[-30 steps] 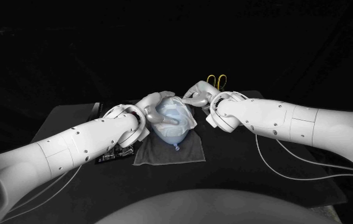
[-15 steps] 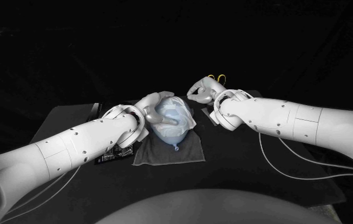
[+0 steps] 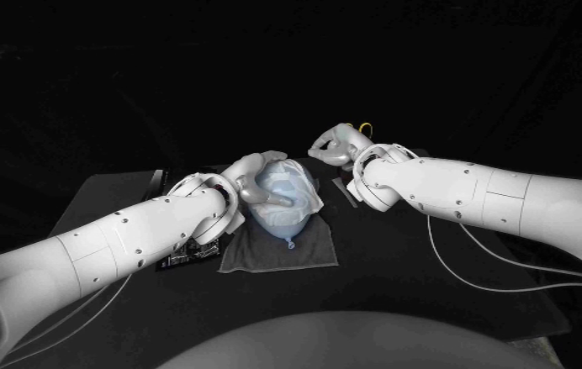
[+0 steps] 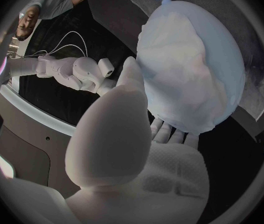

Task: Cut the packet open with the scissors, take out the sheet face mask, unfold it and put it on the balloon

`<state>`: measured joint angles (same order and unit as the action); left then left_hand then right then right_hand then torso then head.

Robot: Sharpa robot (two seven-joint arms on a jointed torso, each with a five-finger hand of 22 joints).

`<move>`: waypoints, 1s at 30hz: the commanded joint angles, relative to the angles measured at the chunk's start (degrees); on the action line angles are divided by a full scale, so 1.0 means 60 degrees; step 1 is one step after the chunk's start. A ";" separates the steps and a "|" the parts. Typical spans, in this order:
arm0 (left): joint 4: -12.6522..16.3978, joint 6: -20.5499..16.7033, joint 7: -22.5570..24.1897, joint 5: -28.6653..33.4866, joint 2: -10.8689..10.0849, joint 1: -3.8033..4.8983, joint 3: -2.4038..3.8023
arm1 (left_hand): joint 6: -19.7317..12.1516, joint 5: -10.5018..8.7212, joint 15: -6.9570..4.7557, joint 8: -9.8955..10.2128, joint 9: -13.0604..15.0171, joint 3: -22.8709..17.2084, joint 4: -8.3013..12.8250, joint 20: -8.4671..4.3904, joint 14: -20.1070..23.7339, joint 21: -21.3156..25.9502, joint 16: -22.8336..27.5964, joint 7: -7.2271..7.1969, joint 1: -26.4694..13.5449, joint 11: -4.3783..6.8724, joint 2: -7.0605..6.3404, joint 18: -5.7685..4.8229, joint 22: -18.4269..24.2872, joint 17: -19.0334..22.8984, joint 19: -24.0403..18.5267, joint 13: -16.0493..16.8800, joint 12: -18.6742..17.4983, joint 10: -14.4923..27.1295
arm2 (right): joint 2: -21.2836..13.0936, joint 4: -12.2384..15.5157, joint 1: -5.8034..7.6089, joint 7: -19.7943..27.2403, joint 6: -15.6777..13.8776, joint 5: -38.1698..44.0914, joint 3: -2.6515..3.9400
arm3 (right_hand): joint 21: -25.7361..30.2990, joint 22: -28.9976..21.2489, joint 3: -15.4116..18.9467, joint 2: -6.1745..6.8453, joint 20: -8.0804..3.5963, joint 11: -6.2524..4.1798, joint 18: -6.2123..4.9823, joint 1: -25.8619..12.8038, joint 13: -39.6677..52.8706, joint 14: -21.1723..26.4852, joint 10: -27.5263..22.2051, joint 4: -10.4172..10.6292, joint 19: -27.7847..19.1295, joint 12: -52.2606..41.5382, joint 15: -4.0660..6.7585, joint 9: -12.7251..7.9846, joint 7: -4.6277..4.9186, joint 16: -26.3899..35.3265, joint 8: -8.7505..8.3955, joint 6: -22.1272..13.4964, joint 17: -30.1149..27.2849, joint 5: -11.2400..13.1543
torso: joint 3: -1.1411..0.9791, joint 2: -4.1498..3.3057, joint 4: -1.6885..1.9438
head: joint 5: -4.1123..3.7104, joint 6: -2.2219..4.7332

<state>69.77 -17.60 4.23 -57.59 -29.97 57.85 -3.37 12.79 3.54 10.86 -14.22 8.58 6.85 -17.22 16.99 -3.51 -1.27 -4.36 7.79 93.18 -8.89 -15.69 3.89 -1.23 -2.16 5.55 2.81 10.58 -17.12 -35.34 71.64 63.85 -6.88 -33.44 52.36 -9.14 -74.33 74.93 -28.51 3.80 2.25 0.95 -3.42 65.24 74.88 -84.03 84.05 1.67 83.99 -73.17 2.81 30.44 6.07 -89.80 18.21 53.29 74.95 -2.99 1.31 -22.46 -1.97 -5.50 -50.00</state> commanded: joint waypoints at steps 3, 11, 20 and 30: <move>0.0021 0.0135 -0.0005 -0.0013 0.0026 -0.0009 -0.0016 | 0.0052 -0.0047 -0.0015 -0.0019 0.0004 -0.0043 -0.0009 -0.0021 0.0002 -0.0003 0.0057 0.0580 0.0090 0.0007 -0.0021 -0.0048 0.0002 -0.0002 0.0024 0.0010 -0.0017 -0.0034 | 0.0017 0.0165 0.0012 0.0321 0.0429 -0.0672 0.0007 | -0.0062 0.1821 0.0506 0.0365 0.0178 0.0221 0.0088 -0.0205 0.0931 -0.0994 0.0101 0.0351 0.0404 -0.0190 -0.0171 -0.0294 0.0196 -0.0033 -0.0515 -0.0289 0.2508 0.0037 | 0.0000 -0.0003 0.0005 | 0.0000 0.0000; 0.0022 0.0138 -0.0006 -0.0008 0.0024 -0.0009 -0.0016 | 0.0036 -0.0047 -0.0017 0.0005 -0.0009 -0.0032 -0.0010 -0.0021 -0.0004 -0.0001 0.0053 0.0559 0.0102 0.0028 -0.0026 -0.0049 0.0002 -0.0006 0.0021 0.0009 -0.0022 -0.0033 | 0.0087 0.0180 0.0002 -0.0180 0.0769 -0.0771 0.0004 | -0.0016 0.1808 0.0977 0.0533 0.0274 0.0292 0.0070 -0.0237 0.0925 -0.0994 0.0040 0.0649 0.0389 -0.0140 -0.0243 -0.0492 0.0263 -0.0033 -0.0834 -0.0345 0.2508 0.0037 | -0.0005 -0.0007 -0.0002 | 0.0011 0.0000; 0.0021 0.0147 -0.0012 -0.0006 0.0009 -0.0009 -0.0017 | 0.0035 -0.0045 -0.0020 0.0011 -0.0011 -0.0036 -0.0010 -0.0022 -0.0001 -0.0001 0.0060 0.0552 0.0108 0.0035 -0.0051 -0.0049 0.0003 -0.0003 0.0018 0.0008 -0.0028 -0.0030 | 0.0136 0.0248 -0.0051 -0.0426 0.0933 -0.0607 0.0000 | -0.0154 0.1845 0.1131 0.0531 0.0307 0.0274 0.0084 0.0199 0.1023 -0.0994 0.0076 0.0576 0.0420 -0.0285 -0.0236 -0.0569 0.0241 -0.0033 -0.0919 -0.0138 0.2508 0.0037 | -0.0005 -0.0004 -0.0005 | 0.0045 0.0000; 0.0003 0.0154 -0.0013 0.0014 0.0008 -0.0009 -0.0016 | 0.0033 -0.0043 -0.0021 0.0017 -0.0014 -0.0045 -0.0011 -0.0022 -0.0005 -0.0002 0.0057 0.0550 0.0108 0.0036 -0.0064 -0.0049 0.0002 -0.0006 0.0024 0.0008 -0.0026 -0.0035 | 0.0178 0.0365 -0.0097 -0.0324 0.0900 -0.0595 -0.0002 | -0.0230 0.1864 0.1038 0.0481 0.0301 0.0222 0.0091 0.0804 0.1091 -0.0994 0.0098 0.0283 0.0432 -0.0380 -0.0196 -0.0652 0.0178 -0.0033 -0.0948 0.0226 0.2508 0.0035 | -0.0007 -0.0007 -0.0003 | 0.0064 0.0000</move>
<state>69.71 -17.59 4.24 -57.57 -30.00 57.86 -3.39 12.79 3.54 10.86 -14.22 8.57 6.85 -17.22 16.99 -3.51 -1.27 -4.36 7.79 93.49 -8.89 -16.00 3.89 -1.23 -2.15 5.55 2.80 10.43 -17.11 -34.37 73.66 63.31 -8.85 -28.95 48.30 -9.17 -75.38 74.95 -22.30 6.48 3.82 2.27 -3.41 69.58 74.93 -84.12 84.02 3.68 83.90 -75.17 1.73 26.58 7.14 -89.79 12.84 54.40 74.92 -2.96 1.27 -22.49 -2.00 -5.13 -50.00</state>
